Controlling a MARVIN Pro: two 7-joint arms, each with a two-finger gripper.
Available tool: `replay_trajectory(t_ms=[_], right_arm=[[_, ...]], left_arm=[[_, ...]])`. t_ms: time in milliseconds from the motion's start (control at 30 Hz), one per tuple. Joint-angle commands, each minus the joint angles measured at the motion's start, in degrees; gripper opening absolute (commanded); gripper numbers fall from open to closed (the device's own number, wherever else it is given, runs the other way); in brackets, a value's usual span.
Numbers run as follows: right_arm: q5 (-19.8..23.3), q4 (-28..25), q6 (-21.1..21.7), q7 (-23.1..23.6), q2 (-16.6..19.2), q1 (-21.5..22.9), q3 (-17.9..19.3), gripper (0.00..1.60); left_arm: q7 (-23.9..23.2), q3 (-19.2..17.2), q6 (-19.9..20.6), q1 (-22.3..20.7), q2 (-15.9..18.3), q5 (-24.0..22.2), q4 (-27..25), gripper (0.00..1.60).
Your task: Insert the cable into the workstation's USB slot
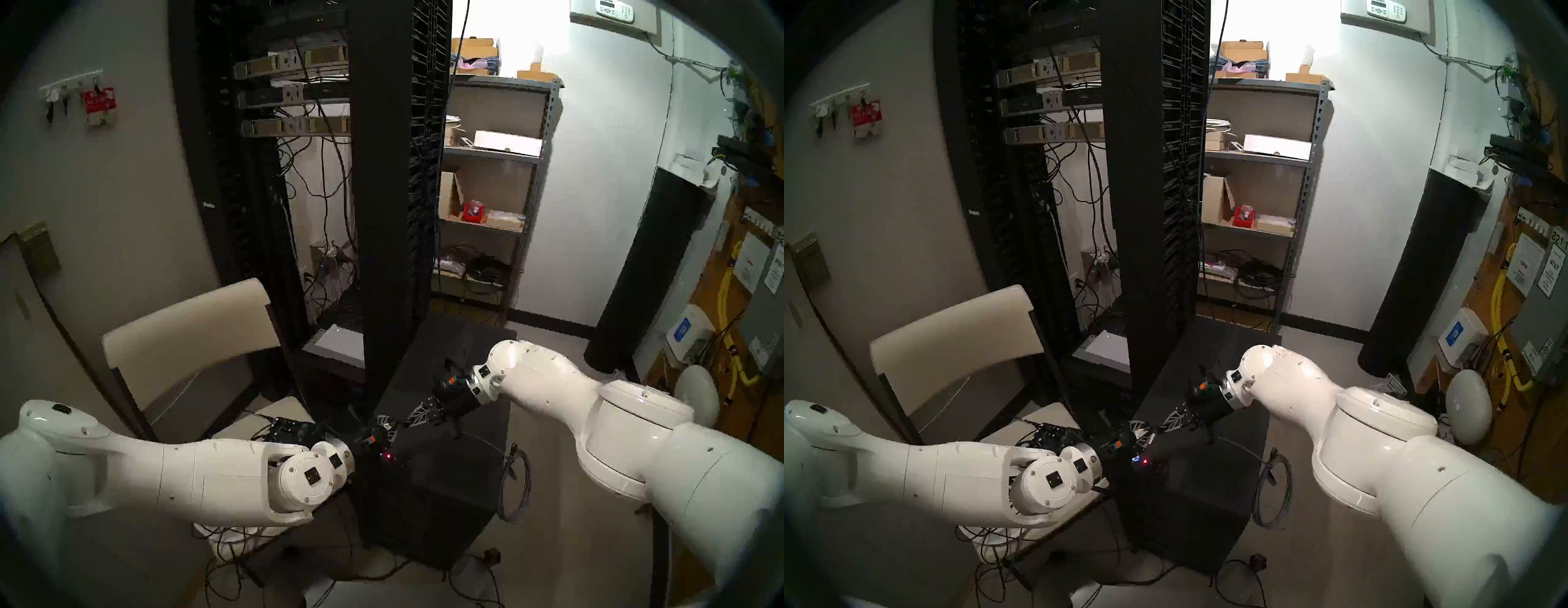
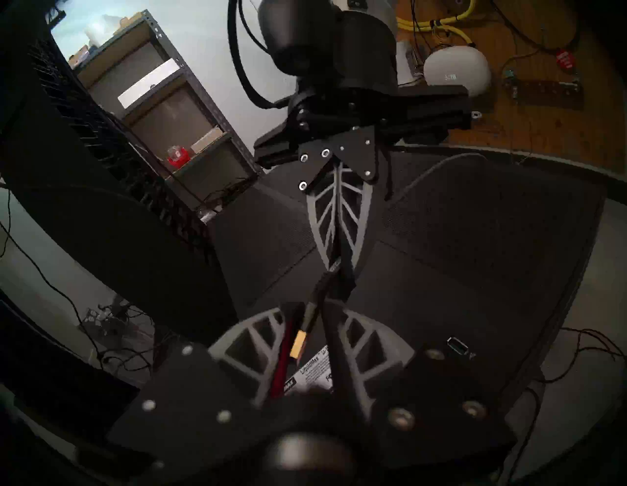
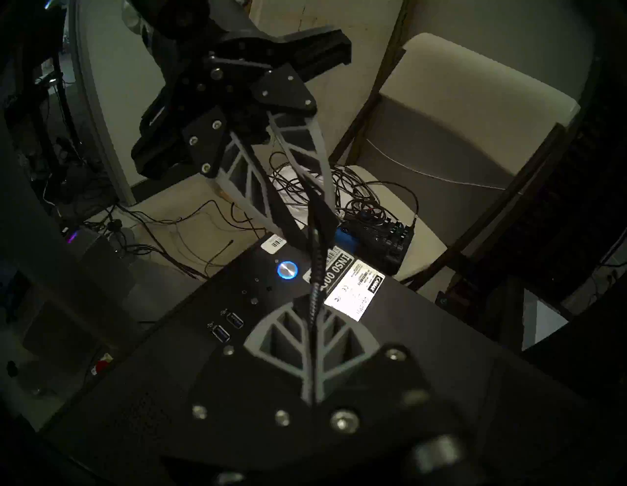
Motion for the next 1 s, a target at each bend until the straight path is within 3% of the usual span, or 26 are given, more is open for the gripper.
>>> replay_trajectory(t_ms=[0, 67, 133, 567, 967], right_arm=[[1.10, -1.56, 0.42, 5.19, 0.16, 0.85, 0.18, 0.00], [1.45, -2.40, 0.26, 5.01, 0.70, 0.79, 0.52, 0.00], [1.47, -3.38, 0.14, 4.95, 1.25, 0.87, 0.58, 0.00], [1.48, -11.89, 0.28, 4.01, 4.31, 1.25, 0.74, 0.00], [0.03, -16.55, 0.92, 3.18, 5.51, 1.82, 0.22, 0.00]], left_arm=[[-0.25, -0.60, -0.03, -0.64, -0.39, -0.32, -0.72, 0.23], [-0.43, -0.52, -0.01, -0.50, -0.28, -0.58, -0.73, 0.02], [-0.57, -0.34, 0.35, -0.20, -0.29, -0.99, -0.66, 0.00], [-0.74, -0.14, -0.58, 1.05, -2.51, -2.72, 1.60, 0.00], [-0.15, -2.15, -3.42, 3.16, -3.59, -7.33, 1.03, 0.00]])
